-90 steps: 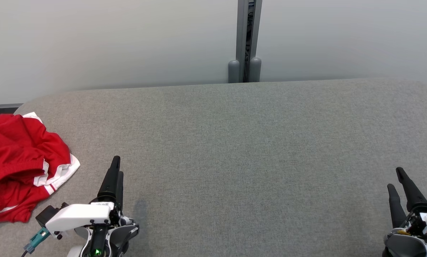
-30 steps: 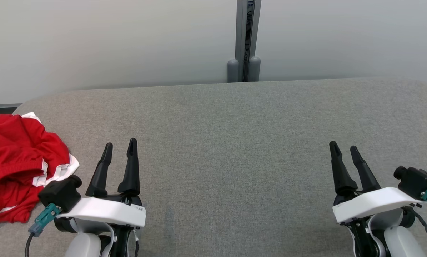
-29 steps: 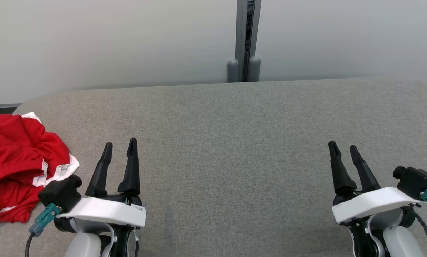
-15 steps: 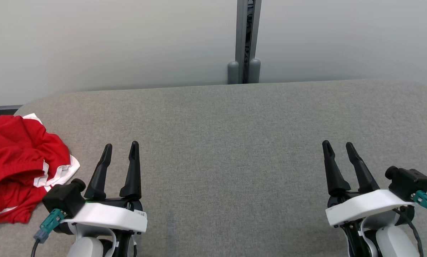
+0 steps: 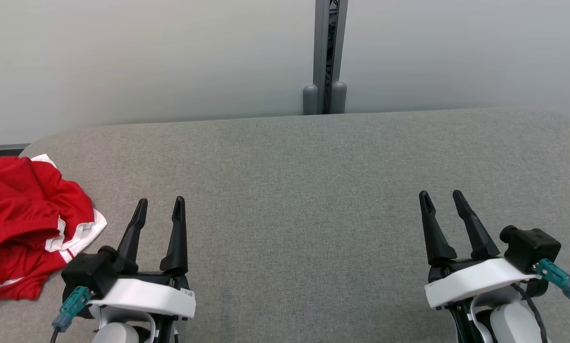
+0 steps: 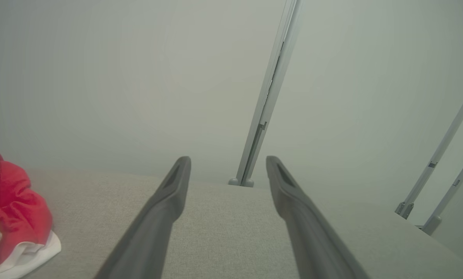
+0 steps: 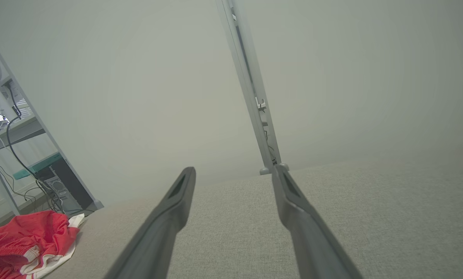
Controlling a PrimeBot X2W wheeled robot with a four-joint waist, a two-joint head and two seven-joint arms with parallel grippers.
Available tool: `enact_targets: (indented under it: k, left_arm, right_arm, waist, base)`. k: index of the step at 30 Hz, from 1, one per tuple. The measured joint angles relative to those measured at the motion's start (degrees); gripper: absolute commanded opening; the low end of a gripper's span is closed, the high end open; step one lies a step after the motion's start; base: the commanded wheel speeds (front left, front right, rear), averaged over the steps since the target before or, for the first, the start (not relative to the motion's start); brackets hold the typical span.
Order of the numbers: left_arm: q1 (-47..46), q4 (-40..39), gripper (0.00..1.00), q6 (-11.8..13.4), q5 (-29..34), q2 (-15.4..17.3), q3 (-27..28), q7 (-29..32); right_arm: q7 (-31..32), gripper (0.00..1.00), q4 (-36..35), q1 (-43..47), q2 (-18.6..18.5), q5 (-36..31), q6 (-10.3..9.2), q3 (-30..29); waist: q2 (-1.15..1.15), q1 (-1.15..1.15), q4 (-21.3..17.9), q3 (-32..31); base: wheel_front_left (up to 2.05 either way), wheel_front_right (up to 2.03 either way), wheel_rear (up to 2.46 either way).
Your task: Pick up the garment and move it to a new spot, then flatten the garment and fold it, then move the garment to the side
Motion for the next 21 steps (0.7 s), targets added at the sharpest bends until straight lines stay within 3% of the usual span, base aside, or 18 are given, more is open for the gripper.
enact_targets:
  k: [21]
  left_arm:
    - [0.29, 0.58, 1.00, 0.04, 5.63, 0.05, 0.86, -1.75]
  right_arm:
    - [-3.11, 1.00, 1.08, 0.00, -0.14, -5.95, 0.00, 1.56]
  waist:
    - [0.00, 0.00, 0.00, -0.13]
  base:
    - [0.00, 0.00, 0.00]
